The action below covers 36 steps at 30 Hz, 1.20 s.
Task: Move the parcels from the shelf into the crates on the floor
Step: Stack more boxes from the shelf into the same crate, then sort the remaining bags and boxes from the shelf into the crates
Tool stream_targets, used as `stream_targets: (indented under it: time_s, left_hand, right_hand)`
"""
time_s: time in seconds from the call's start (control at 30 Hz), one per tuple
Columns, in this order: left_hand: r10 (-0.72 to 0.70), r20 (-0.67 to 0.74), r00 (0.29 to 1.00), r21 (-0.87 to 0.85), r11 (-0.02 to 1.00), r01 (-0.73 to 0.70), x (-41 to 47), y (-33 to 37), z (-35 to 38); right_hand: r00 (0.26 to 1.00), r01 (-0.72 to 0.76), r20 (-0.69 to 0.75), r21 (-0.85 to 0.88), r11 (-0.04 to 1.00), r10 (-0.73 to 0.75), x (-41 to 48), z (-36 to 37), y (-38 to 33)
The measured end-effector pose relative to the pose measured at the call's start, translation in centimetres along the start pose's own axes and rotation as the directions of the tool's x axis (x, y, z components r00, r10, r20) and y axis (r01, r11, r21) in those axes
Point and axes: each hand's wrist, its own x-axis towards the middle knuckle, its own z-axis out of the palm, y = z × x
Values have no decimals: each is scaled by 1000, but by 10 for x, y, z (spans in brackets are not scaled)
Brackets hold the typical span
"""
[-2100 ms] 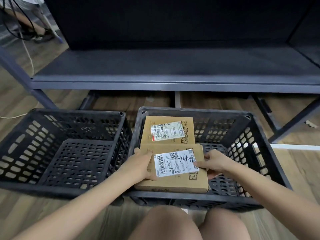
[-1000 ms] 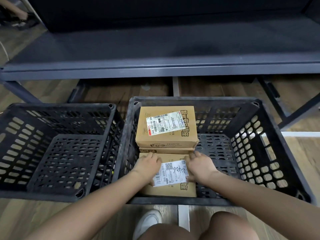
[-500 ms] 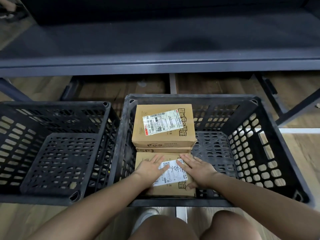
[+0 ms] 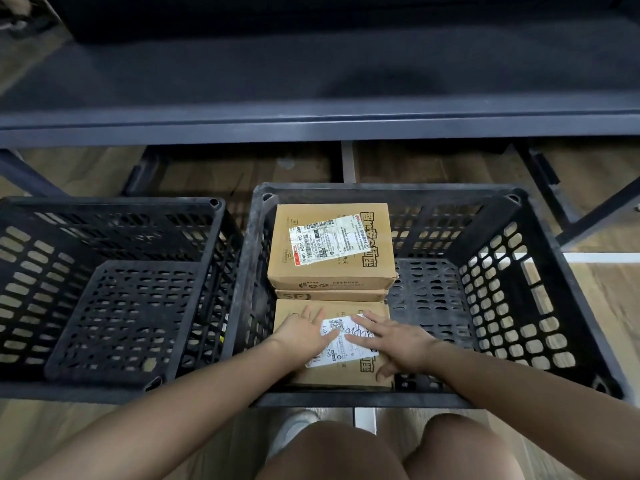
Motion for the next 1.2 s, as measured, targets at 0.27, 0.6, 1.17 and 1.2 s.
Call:
stream_targets:
  time_s: [0.27, 0.6, 1.17, 1.2]
  left_hand:
    - [109, 24, 994, -159, 982, -104, -19, -24, -30]
    - [-34, -210, 977, -511, 856, -80, -153, -79, -148]
    - [-312, -494, 812, -473, 880, 50, -558, -176, -446]
    - [-320, -518, 793, -465, 884, 52, -575, -178, -456]
  right_hand:
    - [999, -16, 28, -88, 996, 19, -7, -34, -8]
    - [977, -145, -123, 221, 964, 175, -117, -191, -67]
    - [802, -179, -561, 99, 979, 203, -407, -574, -191]
    - [788, -178, -584, 89, 980, 197, -418, -588, -198]
